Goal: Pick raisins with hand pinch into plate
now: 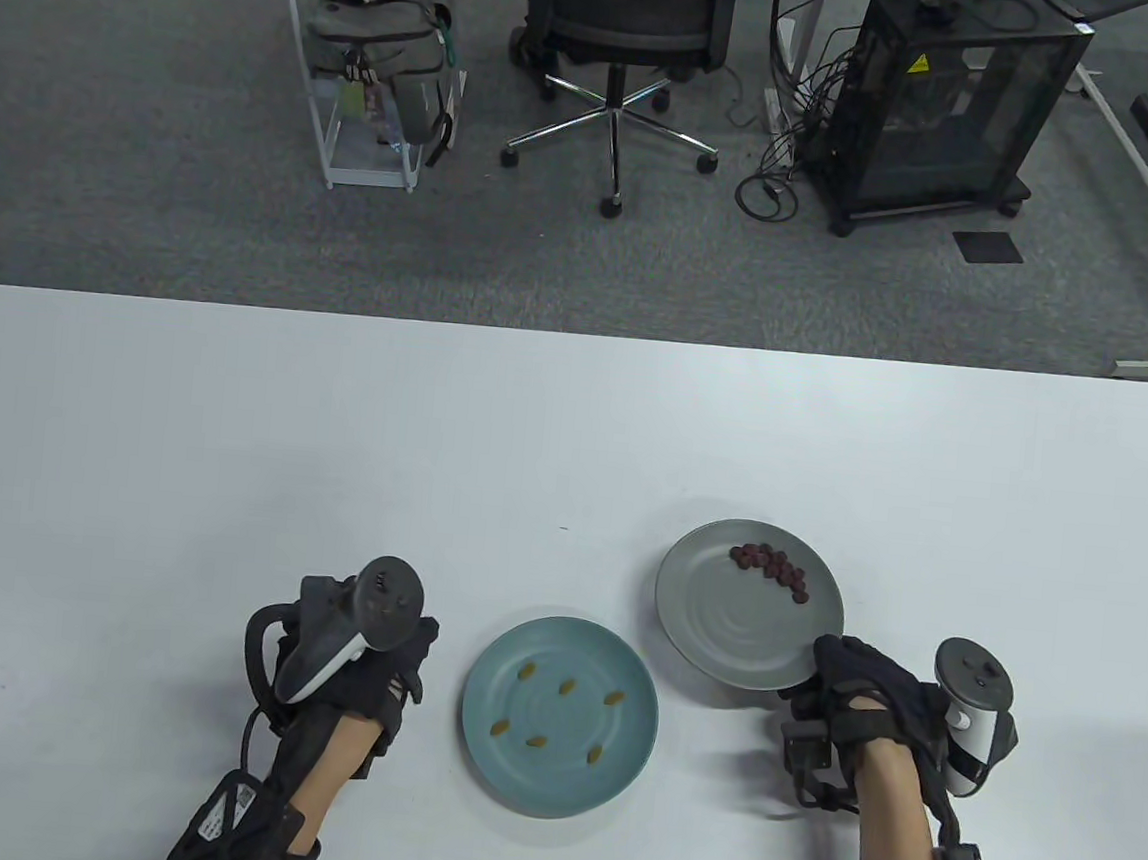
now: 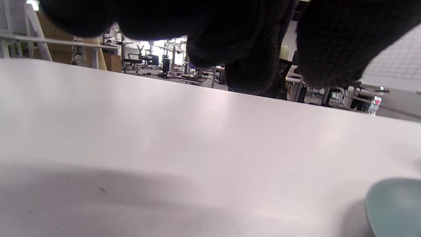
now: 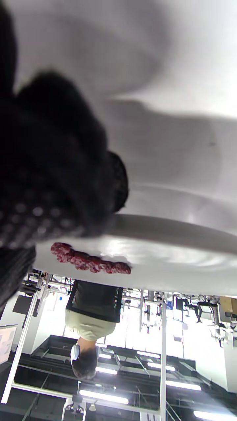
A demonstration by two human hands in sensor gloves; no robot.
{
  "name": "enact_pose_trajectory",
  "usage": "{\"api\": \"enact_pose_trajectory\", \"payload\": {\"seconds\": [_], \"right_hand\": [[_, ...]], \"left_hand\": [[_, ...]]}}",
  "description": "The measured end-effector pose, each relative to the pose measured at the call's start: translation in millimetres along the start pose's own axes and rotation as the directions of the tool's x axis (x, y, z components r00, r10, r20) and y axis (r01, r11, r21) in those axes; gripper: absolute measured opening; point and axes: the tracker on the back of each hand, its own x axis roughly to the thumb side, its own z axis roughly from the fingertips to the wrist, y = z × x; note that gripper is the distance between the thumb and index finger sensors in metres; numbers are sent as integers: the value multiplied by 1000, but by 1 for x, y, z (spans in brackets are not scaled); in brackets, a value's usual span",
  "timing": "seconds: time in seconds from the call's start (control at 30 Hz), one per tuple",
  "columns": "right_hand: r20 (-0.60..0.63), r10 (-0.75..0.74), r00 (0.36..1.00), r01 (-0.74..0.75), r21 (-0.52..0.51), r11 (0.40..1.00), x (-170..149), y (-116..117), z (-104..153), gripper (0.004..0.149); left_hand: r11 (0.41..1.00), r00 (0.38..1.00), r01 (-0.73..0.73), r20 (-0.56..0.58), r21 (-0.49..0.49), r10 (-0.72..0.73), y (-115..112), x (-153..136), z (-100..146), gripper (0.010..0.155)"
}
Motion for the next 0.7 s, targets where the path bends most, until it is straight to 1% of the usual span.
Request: {"api": "enact_pose_trajectory", "payload": {"seconds": [0.13, 0.27, 0.4, 0.5, 0.6, 0.67, 0.7], "right_hand": [[-25, 1, 1000, -1, -24, 1000, -3, -3, -4, 52], [-41, 20, 999, -22, -52, 998, -5, -6, -6, 52], [-49, 19, 999, -22, -75, 997, -4, -8, -5, 53], [-51, 26, 998, -31, -96, 995, -4, -12, -4, 53], [-49, 36, 998, -42, -113, 993, -4, -15, -2, 52], [-50, 50, 998, -56, -138, 989, -4, -17, 0, 52], [-51, 48, 998, -55, -142, 988, -4, -18, 0, 52]], "left_hand": [[999, 1000, 8, 1, 46, -8, -1, -12, 0, 54], [996, 1000, 22, 4, 90, -23, 1, -17, 8, 53], [997, 1000, 5, 7, 83, -6, 1, -17, 12, 53], [995, 1000, -4, 8, 101, 3, 3, -18, 13, 53], [993, 1000, 20, 12, 118, -22, 4, -17, 15, 53], [979, 995, 99, 1, 180, -101, 6, -13, 17, 53], [973, 991, 129, 0, 192, -132, 7, -12, 18, 53]]}}
